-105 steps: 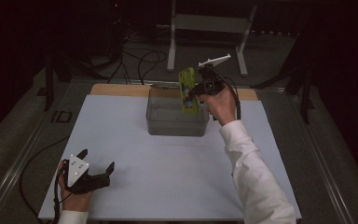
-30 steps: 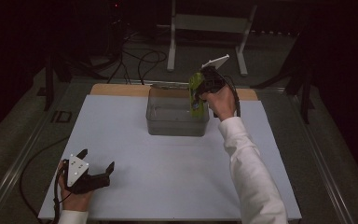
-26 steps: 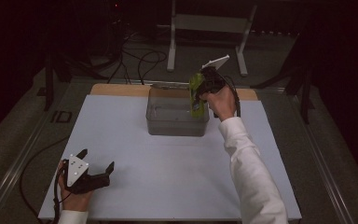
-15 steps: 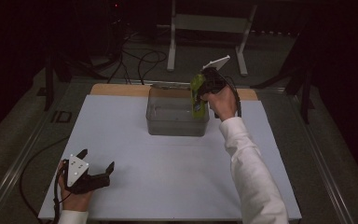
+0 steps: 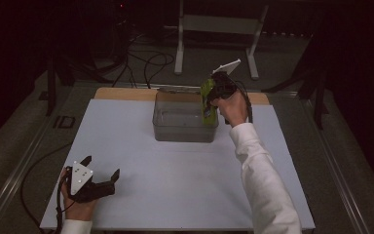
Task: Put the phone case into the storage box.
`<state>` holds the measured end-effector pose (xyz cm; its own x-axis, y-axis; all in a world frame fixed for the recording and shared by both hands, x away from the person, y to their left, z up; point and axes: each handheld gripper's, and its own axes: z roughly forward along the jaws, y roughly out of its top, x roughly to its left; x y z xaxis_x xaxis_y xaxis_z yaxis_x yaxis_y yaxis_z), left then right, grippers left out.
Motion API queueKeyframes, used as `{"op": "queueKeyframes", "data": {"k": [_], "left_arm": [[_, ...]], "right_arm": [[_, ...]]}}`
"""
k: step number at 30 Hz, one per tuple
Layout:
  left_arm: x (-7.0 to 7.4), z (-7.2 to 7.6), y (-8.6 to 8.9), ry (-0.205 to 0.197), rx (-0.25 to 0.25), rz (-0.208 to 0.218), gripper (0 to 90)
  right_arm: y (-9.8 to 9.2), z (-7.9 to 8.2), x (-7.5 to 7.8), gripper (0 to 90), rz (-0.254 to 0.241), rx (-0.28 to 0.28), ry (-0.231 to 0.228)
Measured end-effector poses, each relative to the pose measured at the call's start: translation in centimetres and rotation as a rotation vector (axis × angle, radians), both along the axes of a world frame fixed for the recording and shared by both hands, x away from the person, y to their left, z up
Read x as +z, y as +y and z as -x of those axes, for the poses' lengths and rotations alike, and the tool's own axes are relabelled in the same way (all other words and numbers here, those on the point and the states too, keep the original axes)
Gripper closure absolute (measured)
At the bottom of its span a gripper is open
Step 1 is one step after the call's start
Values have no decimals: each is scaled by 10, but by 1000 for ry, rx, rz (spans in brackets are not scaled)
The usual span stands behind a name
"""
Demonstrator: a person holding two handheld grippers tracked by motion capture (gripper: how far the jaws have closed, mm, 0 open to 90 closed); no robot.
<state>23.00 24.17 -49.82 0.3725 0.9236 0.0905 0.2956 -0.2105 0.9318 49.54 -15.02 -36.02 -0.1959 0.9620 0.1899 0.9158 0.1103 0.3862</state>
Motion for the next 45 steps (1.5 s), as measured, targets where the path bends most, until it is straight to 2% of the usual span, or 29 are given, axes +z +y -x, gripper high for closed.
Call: {"op": "queueKeyframes", "data": {"k": [35, 45], "left_arm": [[0, 0, 0, -2, 1, -1, 0], [0, 0, 0, -3, 2, -1, 0]], "right_arm": [[-6, -2, -16, 777, 5, -24, 25], [-5, -3, -19, 776, 19, -29, 26]]}}
